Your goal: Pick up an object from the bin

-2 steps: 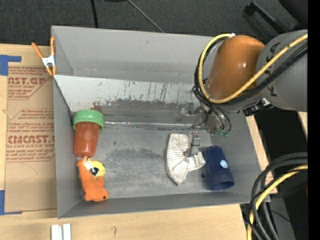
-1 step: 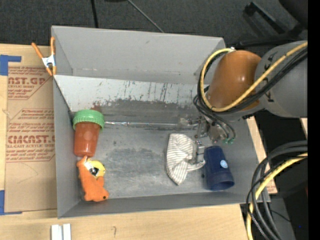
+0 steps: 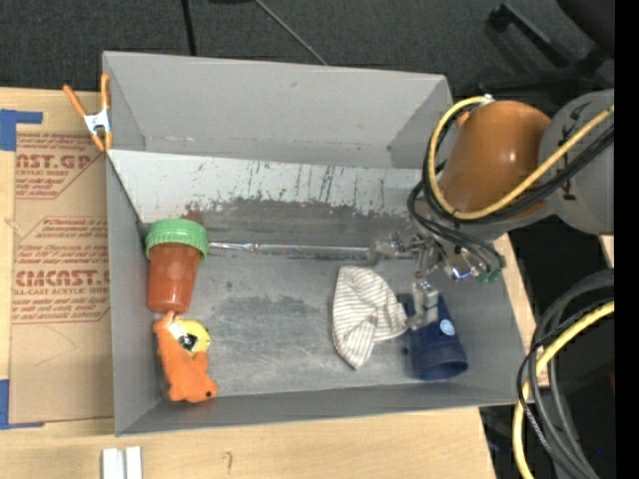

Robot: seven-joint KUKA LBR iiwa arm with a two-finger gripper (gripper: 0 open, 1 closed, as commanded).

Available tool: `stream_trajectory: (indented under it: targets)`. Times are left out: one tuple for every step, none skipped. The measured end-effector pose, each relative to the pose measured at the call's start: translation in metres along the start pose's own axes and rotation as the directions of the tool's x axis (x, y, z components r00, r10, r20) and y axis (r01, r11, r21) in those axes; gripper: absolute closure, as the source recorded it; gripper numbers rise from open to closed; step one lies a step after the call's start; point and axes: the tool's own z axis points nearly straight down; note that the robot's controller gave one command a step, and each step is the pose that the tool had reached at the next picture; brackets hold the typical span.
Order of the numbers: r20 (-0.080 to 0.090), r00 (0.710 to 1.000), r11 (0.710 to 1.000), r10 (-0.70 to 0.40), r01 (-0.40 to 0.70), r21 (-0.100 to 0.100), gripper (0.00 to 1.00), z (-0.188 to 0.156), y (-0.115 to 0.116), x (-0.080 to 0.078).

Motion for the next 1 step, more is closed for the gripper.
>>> stream_trajectory:
  targets:
    - [0.0, 0.959, 0.959, -0.284, 0.284, -0.001, 0.0, -0.0084, 0.0192, 0.0017]
